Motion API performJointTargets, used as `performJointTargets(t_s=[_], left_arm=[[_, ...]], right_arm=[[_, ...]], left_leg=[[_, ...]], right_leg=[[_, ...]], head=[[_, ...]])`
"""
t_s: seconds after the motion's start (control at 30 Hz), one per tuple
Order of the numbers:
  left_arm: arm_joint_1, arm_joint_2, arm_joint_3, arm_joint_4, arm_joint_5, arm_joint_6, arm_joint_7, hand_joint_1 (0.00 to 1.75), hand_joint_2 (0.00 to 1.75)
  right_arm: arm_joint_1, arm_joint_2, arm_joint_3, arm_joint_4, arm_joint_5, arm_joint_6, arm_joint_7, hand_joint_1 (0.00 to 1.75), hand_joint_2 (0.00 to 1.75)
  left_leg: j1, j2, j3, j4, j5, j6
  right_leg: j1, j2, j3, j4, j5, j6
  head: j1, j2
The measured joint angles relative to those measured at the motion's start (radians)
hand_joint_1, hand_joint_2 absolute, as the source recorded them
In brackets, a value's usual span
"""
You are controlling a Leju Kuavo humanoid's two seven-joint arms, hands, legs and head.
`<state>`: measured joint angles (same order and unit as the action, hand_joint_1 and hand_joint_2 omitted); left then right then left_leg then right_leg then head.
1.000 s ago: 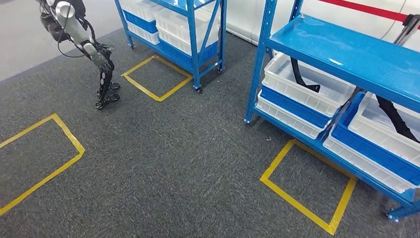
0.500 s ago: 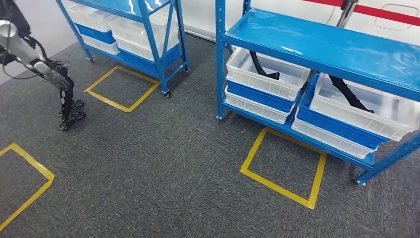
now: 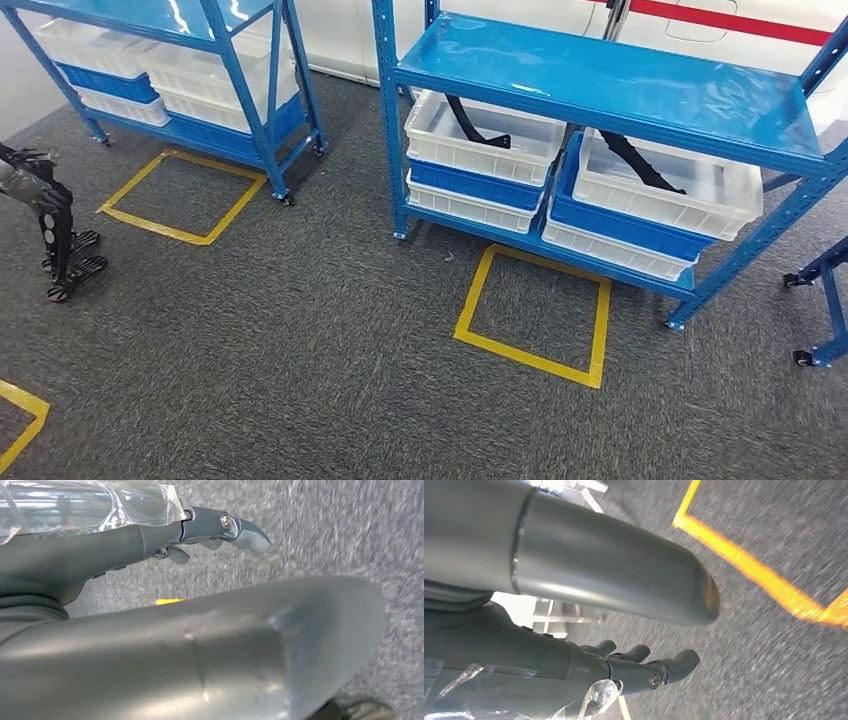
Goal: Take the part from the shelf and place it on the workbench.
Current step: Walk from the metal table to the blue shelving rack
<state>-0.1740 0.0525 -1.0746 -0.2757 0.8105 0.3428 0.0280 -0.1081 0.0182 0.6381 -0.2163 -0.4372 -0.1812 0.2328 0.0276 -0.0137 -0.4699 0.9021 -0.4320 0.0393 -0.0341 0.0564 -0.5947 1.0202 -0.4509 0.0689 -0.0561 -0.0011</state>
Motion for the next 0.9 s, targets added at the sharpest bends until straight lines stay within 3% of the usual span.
performJointTargets(t_s=[0.03,0.07,0.1,0.13,0.17,0.23,0.3,0.33,0.4,0.43,0.5,0.53,0.6,0.63,0.67,0.7,0.73,0.8,0.83,0.9], left_arm=[[0.002,0.000,0.000,0.000,0.000,0.000,0.001,0.00,0.00],[0.005,0.000,0.000,0.001,0.000,0.001,0.002,0.00,0.00],[0.006,0.000,0.000,0.001,0.001,0.001,0.002,0.00,0.00],[0.007,0.000,0.000,0.001,0.001,0.001,0.002,0.00,0.00],[0.006,0.000,0.000,0.001,0.001,0.000,0.002,0.00,0.00],[0.005,-0.001,0.000,0.002,0.001,0.000,-0.001,0.00,0.00],[0.004,-0.001,0.000,0.002,0.001,0.001,-0.003,0.00,0.00],[0.003,-0.001,0.000,0.002,0.000,0.001,-0.003,0.00,0.00],[0.000,0.000,0.000,0.002,0.000,0.002,-0.003,0.00,0.00],[-0.001,-0.001,0.000,0.002,0.000,0.003,-0.004,0.00,0.00],[-0.002,-0.002,0.000,0.002,0.001,0.005,-0.004,0.00,0.00],[-0.001,-0.002,0.000,0.002,0.001,0.006,-0.004,0.00,0.00],[0.002,-0.002,0.000,0.002,0.002,0.009,-0.002,0.00,0.00],[0.006,-0.001,0.000,0.003,0.003,0.010,0.000,0.00,0.00],[0.008,-0.001,-0.001,0.003,0.004,0.010,0.002,0.00,0.00],[0.010,-0.001,-0.001,0.004,0.004,0.010,0.003,0.00,0.00],[0.010,-0.001,-0.001,0.004,0.004,0.011,0.004,0.00,0.00],[0.007,0.000,-0.001,0.005,0.004,0.011,0.004,0.00,0.00],[0.004,0.000,-0.001,0.006,0.005,0.012,0.004,0.00,0.00],[-0.001,-0.001,-0.001,0.007,0.006,0.013,0.006,0.00,0.00]], right_arm=[[-0.001,0.000,0.000,0.000,0.000,0.000,0.000,0.00,0.00],[-0.002,0.000,0.000,0.000,0.000,0.000,0.000,0.00,0.00],[-0.003,0.000,0.000,0.000,-0.001,0.000,0.000,0.00,0.00],[-0.002,0.000,0.000,0.000,-0.001,0.000,0.000,0.00,0.00],[-0.001,0.000,0.000,0.000,-0.001,0.000,0.000,0.00,0.00],[0.000,-0.001,0.000,0.000,-0.001,0.000,0.000,0.00,0.00],[-0.002,-0.001,0.000,0.000,-0.002,0.000,0.000,0.00,0.00],[-0.002,-0.001,0.000,0.000,-0.003,0.000,0.000,0.00,0.00],[0.000,-0.001,0.000,0.000,-0.005,-0.001,0.000,0.00,0.00],[0.000,-0.002,0.000,0.000,-0.006,-0.001,0.000,0.00,0.00],[-0.001,-0.002,0.000,0.000,-0.009,0.000,0.000,0.00,0.00],[-0.003,-0.002,0.000,0.000,-0.010,0.000,0.000,0.00,0.00],[-0.004,-0.002,0.000,0.000,-0.011,0.000,0.000,0.00,0.00],[-0.004,-0.002,0.000,0.000,-0.011,0.000,0.000,0.00,0.00],[-0.003,-0.002,0.001,0.000,-0.011,0.000,0.000,0.00,0.00],[-0.003,-0.002,0.001,0.000,-0.011,0.000,0.000,0.00,0.00],[-0.003,-0.002,0.001,0.000,-0.011,0.000,0.000,0.00,0.00],[-0.004,0.000,0.004,0.000,-0.009,0.000,0.000,0.00,0.00],[-0.004,0.001,0.005,0.000,-0.006,0.000,0.002,0.00,0.00],[-0.001,-0.001,0.009,0.000,0.002,0.000,0.009,0.00,0.00]], left_leg=[[-0.003,0.013,-0.001,0.000,0.000,0.004],[-0.006,0.027,-0.002,0.000,0.000,0.006],[-0.009,0.040,-0.003,0.001,-0.001,0.007],[-0.010,0.053,-0.003,0.001,-0.002,0.007],[-0.011,0.065,-0.001,0.002,-0.003,0.006],[-0.011,0.085,0.003,0.005,-0.008,-0.001],[-0.016,0.103,0.006,0.011,-0.018,-0.014],[-0.019,0.111,0.007,0.014,-0.022,-0.019],[-0.018,0.126,0.009,0.016,-0.027,-0.028],[-0.015,0.119,0.008,0.024,-0.035,-0.033],[-0.008,0.085,-0.007,0.069,-0.069,-0.042],[-0.007,0.062,-0.028,0.117,-0.097,-0.044],[-0.007,0.038,-0.093,0.251,-0.156,-0.044],[-0.008,0.030,-0.126,0.314,-0.175,-0.043],[-0.009,0.027,-0.145,0.345,-0.176,-0.040],[-0.011,0.023,-0.145,0.333,-0.156,-0.035],[-0.013,0.018,-0.125,0.280,-0.120,-0.027],[-0.021,0.001,-0.061,0.127,-0.045,-0.009],[-0.025,-0.004,-0.039,0.073,-0.022,-0.005],[-0.029,-0.005,-0.028,0.037,-0.009,-0.006]], right_leg=[[0.002,-0.026,-0.035,0.075,-0.040,0.000],[0.002,-0.037,-0.070,0.151,-0.074,0.001],[0.002,-0.041,-0.094,0.207,-0.094,0.002],[0.003,-0.044,-0.100,0.227,-0.094,0.003],[0.002,-0.048,-0.085,0.205,-0.075,0.004],[0.002,-0.082,-0.005,0.061,-0.013,0.005],[0.005,-0.113,0.053,-0.051,0.020,-0.004],[0.008,-0.117,0.059,-0.067,0.020,-0.011],[0.011,-0.094,0.052,-0.063,0.020,-0.026],[0.011,-0.084,0.050,-0.063,0.021,-0.032],[0.009,-0.068,0.049,-0.063,0.025,-0.043],[0.009,-0.062,0.047,-0.063,0.026,-0.047],[0.012,-0.044,0.044,-0.063,0.029,-0.052],[0.014,-0.030,0.042,-0.063,0.030,-0.054],[0.016,-0.016,0.042,-0.063,0.031,-0.056],[0.018,-0.002,0.042,-0.063,0.032,-0.056],[0.020,0.009,0.042,-0.063,0.033,-0.056],[0.023,0.027,0.043,-0.062,0.036,-0.055],[0.025,0.034,0.042,-0.061,0.036,-0.053],[0.028,0.046,0.038,-0.059,0.037,-0.048]], head=[[0.001,0.000],[0.001,0.000],[0.002,0.000],[0.001,0.000],[0.001,0.000],[0.001,0.000],[0.001,0.000],[0.001,0.000],[0.001,0.000],[0.001,0.000],[0.000,0.000],[0.000,0.000],[-0.001,0.000],[-0.001,0.000],[-0.001,0.000],[-0.001,0.000],[-0.001,0.000],[-0.001,0.000],[-0.002,0.000],[-0.001,0.000]])
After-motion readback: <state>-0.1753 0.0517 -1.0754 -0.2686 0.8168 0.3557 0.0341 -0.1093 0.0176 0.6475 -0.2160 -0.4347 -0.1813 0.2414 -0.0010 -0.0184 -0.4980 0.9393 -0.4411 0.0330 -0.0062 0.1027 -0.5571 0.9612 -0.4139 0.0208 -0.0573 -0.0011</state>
